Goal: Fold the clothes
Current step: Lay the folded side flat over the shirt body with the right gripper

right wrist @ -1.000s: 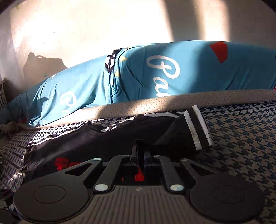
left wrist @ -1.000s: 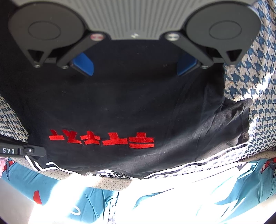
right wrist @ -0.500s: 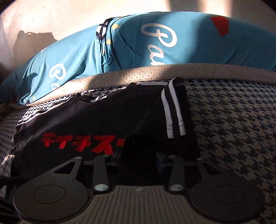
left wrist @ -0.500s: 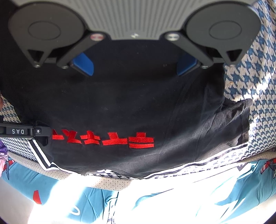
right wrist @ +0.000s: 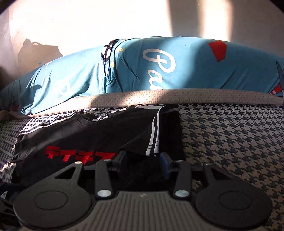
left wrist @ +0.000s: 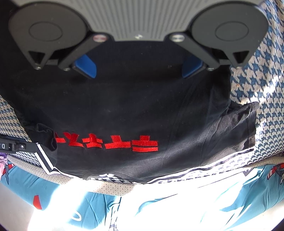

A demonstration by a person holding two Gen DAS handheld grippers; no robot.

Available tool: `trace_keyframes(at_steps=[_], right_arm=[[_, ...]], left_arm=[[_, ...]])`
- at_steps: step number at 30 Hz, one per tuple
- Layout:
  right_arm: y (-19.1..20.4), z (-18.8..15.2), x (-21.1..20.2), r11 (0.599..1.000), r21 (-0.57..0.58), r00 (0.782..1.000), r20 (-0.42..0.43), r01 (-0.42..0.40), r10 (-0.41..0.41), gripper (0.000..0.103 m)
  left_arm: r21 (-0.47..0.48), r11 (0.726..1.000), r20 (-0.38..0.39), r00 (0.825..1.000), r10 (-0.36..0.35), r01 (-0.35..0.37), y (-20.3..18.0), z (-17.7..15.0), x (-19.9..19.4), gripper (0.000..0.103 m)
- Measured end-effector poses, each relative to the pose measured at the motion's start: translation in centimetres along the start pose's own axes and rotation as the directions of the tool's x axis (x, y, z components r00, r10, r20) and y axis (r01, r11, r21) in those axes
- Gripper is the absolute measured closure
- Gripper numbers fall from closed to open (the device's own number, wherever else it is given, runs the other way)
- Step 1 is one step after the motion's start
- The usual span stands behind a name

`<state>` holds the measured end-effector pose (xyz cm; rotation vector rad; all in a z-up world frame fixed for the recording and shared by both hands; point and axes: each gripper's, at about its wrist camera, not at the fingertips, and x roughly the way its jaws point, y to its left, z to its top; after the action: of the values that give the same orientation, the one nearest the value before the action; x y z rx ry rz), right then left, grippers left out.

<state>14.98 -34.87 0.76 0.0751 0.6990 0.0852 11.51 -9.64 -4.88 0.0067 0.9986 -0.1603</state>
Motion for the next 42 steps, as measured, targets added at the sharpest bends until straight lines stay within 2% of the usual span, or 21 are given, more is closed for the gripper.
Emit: trace_keyframes(at_steps=[7, 9, 10, 11, 13, 19, 23, 27, 38, 42], right_arm=[[-0.7, 0.1, 2.1, 0.992, 0.118, 0.999, -0.005, 0.034, -0.034, 0.062], [-0.8, 0.1, 2.4, 0.989, 0.149, 1.0, 0.0, 0.024, -0.024, 0.074], [-0.8, 0.2, 2.6, 0.987, 0.159, 1.0, 0.001, 0.018, -0.018, 0.087], [-0.8, 0.3, 2.8, 0.986, 0.168, 1.0, 0.003, 0.012, -0.012, 0.092], [-0.5, 0.5, 3.0, 0.984, 0.178, 1.0, 0.015, -0.003, 0.0, 0.095], [0.1, 1.6, 3.5, 0.96, 0.27, 0.996, 0.072, -0.077, 0.06, 0.095], [0.7, 2.4, 3.5, 0.943, 0.302, 0.985, 0.139, -0.14, 0.102, 0.094], [1.0, 2.7, 4.2, 0.935, 0.309, 0.982, 0.131, -0.173, 0.138, 0.089], [-1.9, 3.1, 1.6, 0.94, 0.321, 0.986, 0.156, -0.111, 0.063, 0.089], [-2.9, 2.6, 1.7, 0.945, 0.324, 0.995, 0.099, -0.049, 0.018, 0.089]], left_arm=[[0.005, 1.0, 0.004, 1.0, 0.007, -0.007, -0.1, 0.0, 0.0, 0.0], [0.005, 1.0, 0.005, 1.0, 0.008, -0.008, -0.1, 0.0, 0.0, 0.0], [0.004, 1.0, 0.005, 1.0, 0.007, -0.007, -0.1, 0.0, 0.0, 0.0], [0.003, 1.0, 0.003, 1.0, 0.006, -0.006, 0.0, 0.0, 0.0, 0.0], [0.001, 1.0, 0.002, 1.0, 0.003, -0.003, 0.0, 0.1, 0.0, 0.0], [-0.002, 1.0, -0.001, 1.0, -0.001, 0.001, 0.1, 0.0, 0.0, 0.0], [-0.011, 1.0, -0.003, 1.0, -0.01, 0.01, 0.3, 0.1, 0.0, 0.0], [-0.019, 1.0, -0.004, 1.0, -0.016, 0.016, 0.3, 0.1, 0.0, 0.0], [-0.009, 1.0, 0.01, 1.0, -0.011, 0.011, 0.1, 0.2, -0.3, 0.0], [-0.007, 1.0, 0.021, 1.0, -0.004, 0.004, 0.0, 0.3, -0.4, 0.0]])
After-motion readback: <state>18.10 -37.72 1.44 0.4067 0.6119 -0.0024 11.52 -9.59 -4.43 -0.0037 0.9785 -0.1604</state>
